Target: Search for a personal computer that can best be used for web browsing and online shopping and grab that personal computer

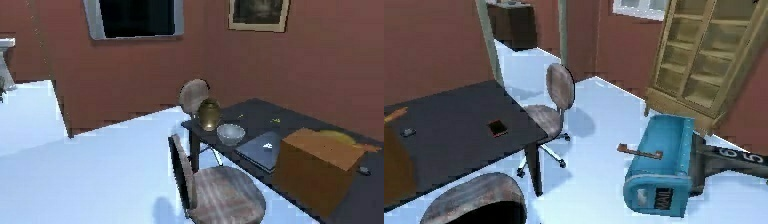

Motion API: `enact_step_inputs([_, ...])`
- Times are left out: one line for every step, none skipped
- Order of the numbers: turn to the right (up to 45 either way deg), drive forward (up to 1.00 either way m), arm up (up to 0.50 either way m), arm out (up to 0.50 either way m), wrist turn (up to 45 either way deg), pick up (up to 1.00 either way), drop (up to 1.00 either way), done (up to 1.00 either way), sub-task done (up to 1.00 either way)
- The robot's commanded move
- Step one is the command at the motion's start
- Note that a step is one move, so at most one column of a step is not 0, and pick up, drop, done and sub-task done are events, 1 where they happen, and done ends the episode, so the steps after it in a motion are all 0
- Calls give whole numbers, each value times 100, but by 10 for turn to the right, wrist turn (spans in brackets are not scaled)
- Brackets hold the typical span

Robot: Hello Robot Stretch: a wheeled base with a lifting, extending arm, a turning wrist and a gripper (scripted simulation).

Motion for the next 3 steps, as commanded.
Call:
enact_step_inputs([0,30,0,0,0,0,0,0,0])
enact_step_inputs([-450,0,0,0,0,0,0,0,0])
enact_step_inputs([-120,0,0,0,0,0,0,0,0])
